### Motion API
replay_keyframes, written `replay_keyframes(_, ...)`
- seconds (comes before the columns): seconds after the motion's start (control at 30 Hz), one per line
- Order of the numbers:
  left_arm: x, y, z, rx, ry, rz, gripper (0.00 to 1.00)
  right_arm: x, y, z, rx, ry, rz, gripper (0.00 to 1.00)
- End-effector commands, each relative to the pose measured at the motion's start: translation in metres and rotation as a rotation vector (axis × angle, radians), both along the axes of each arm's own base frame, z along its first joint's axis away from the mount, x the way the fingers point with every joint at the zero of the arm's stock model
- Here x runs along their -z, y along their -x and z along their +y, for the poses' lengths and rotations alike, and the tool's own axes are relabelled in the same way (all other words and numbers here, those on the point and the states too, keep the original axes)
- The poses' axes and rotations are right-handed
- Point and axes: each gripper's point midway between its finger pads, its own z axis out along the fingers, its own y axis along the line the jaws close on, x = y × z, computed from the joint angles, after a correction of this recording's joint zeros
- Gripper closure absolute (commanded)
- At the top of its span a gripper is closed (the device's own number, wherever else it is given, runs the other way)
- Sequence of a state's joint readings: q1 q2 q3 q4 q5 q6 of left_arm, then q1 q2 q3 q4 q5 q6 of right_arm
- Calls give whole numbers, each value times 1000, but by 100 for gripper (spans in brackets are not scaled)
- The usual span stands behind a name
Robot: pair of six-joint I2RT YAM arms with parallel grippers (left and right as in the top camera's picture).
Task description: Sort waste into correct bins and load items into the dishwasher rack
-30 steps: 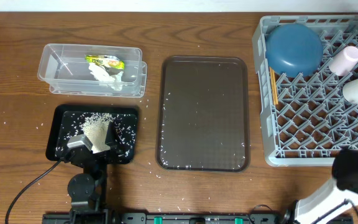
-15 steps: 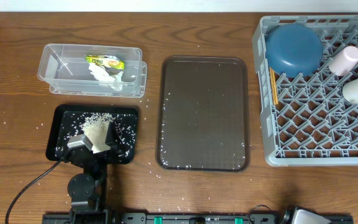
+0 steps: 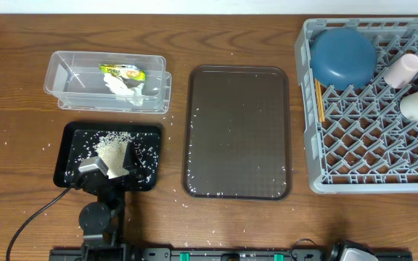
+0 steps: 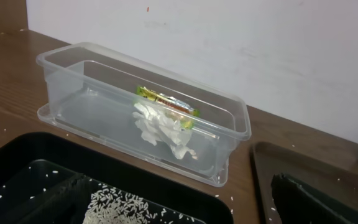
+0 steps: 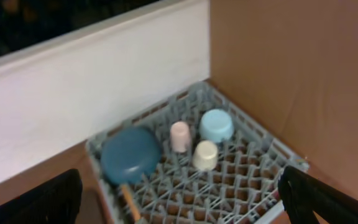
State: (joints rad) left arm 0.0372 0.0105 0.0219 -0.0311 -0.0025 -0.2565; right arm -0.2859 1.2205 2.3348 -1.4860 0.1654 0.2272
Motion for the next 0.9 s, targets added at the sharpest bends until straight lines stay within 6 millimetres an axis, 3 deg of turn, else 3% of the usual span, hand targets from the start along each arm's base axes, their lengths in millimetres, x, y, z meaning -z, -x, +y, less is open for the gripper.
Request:
replay_keyframes(0.0,18,1,0,-1,-19,55,5,4,-17,19,-114,-35,0,1)
replay_keyframes(0.13,18,1,0,-1,-19,55,5,10,-29,33,-188,-40,-1,1)
replay_keyframes(0.33,18,1,0,-1,-19,55,5,36,-43,44,-243,-40,5,1)
replay_keyframes(0.57,18,1,0,-1,-19,55,5,101,-74,60,-334,-81,73,1)
replay_keyframes(0.87,18,1,0,-1,-19,55,5,177,-101,94,-485,-92,10,1)
